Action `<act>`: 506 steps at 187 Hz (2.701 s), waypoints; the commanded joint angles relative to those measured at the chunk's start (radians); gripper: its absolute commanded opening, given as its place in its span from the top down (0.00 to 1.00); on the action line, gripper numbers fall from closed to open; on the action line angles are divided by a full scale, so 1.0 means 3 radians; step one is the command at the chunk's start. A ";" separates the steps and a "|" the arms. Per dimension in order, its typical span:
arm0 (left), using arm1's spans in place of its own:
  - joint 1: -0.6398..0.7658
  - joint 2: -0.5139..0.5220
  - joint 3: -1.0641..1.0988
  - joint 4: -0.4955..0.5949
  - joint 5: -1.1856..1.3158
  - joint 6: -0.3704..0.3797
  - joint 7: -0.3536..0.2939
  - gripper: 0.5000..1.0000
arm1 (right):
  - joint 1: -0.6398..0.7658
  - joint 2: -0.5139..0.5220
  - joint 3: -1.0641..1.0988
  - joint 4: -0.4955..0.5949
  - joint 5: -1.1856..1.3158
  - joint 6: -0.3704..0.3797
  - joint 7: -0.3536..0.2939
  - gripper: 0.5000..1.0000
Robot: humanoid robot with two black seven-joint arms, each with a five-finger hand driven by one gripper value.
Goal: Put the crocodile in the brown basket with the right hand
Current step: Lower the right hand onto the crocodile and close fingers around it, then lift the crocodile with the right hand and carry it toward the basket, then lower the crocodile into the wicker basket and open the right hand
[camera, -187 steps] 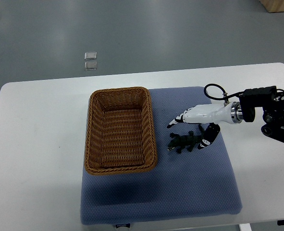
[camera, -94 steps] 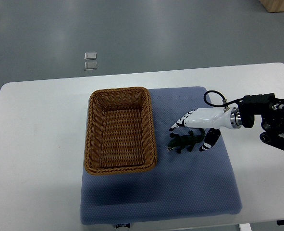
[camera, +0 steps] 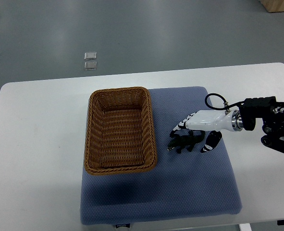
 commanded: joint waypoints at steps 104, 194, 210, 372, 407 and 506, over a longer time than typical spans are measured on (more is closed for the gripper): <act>0.0000 0.0000 0.0000 0.0000 0.0001 0.0000 0.0001 0.00 | -0.0008 0.0016 -0.0003 -0.0073 0.0000 -0.0049 0.0006 0.68; 0.0000 0.0000 0.0000 0.0000 0.0001 0.0000 0.0001 0.00 | 0.0023 -0.0035 0.0018 -0.0073 0.0021 -0.0034 0.0011 1.00; 0.0000 0.0000 0.0000 0.0000 -0.0004 0.0000 0.0001 0.00 | 0.0028 -0.0050 0.0058 -0.0073 0.0036 -0.0029 0.0011 1.00; 0.0000 0.0000 0.0000 0.0000 -0.0004 0.0000 0.0001 0.00 | 0.0166 -0.0086 0.0329 -0.0165 0.0082 -0.0013 0.0006 1.00; 0.0000 0.0000 0.0000 0.0005 0.0001 0.0000 0.0001 0.00 | 0.0437 -0.0086 0.0335 -0.0227 0.0082 0.0007 0.0001 1.00; 0.0000 0.0000 -0.0005 0.0000 0.0001 0.0000 0.0001 0.00 | 0.0892 0.0967 0.0329 -0.0283 0.0072 0.0022 -0.0004 1.00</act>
